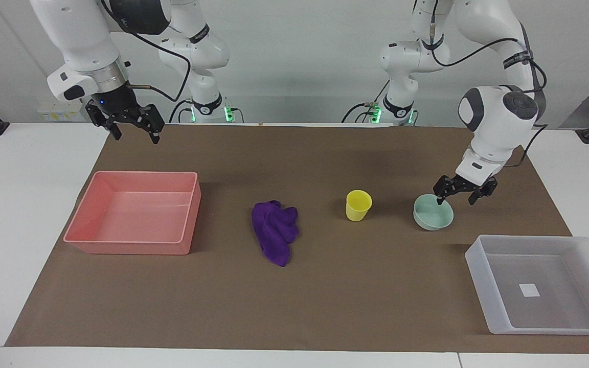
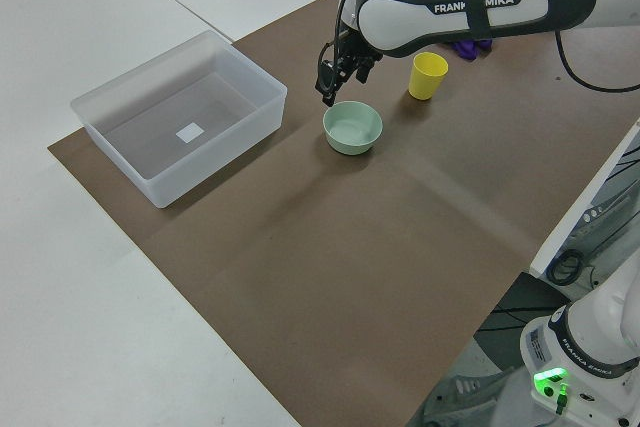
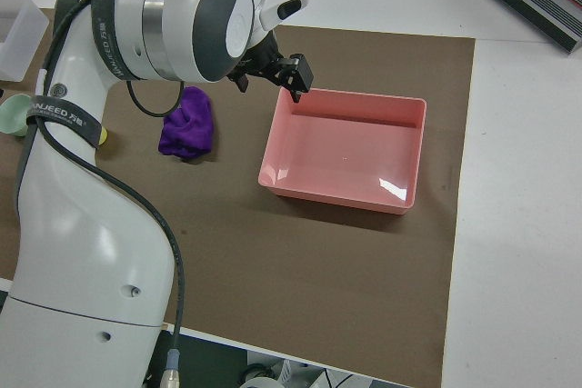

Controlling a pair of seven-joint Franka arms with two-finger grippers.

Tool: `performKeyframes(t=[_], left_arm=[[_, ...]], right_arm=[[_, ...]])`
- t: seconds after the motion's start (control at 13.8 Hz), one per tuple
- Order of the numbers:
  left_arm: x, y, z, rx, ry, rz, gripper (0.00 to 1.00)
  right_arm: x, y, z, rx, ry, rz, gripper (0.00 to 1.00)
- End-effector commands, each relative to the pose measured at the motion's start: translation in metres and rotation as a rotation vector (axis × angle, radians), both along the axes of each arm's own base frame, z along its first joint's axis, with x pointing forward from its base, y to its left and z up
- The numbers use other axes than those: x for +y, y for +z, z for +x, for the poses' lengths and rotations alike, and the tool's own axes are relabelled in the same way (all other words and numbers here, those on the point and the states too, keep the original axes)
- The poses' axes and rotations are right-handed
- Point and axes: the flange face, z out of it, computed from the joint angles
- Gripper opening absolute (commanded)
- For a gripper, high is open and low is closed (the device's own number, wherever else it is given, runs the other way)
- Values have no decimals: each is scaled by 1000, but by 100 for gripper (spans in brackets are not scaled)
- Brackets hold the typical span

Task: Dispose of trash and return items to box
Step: 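Grasp the green bowl rim with the left gripper while the right gripper rises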

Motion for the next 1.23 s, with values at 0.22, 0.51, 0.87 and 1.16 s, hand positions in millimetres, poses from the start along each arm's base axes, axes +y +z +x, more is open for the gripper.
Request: performKeyframes(t=[0.22, 0.51, 0.87, 1.16], left_arm=[[17, -64, 4, -30, 30, 5, 100], [23, -78, 4, -6, 36, 4, 68], [24, -73, 2, 13, 37, 5, 0], [25, -31, 6, 28, 40, 7, 0]], right_arm=[[-3, 0, -2, 7, 9, 16, 100], [-3, 1, -3, 10, 15, 16, 100], [13, -10, -2, -49, 37, 15, 100], [63, -33, 4, -109, 71, 24, 100]])
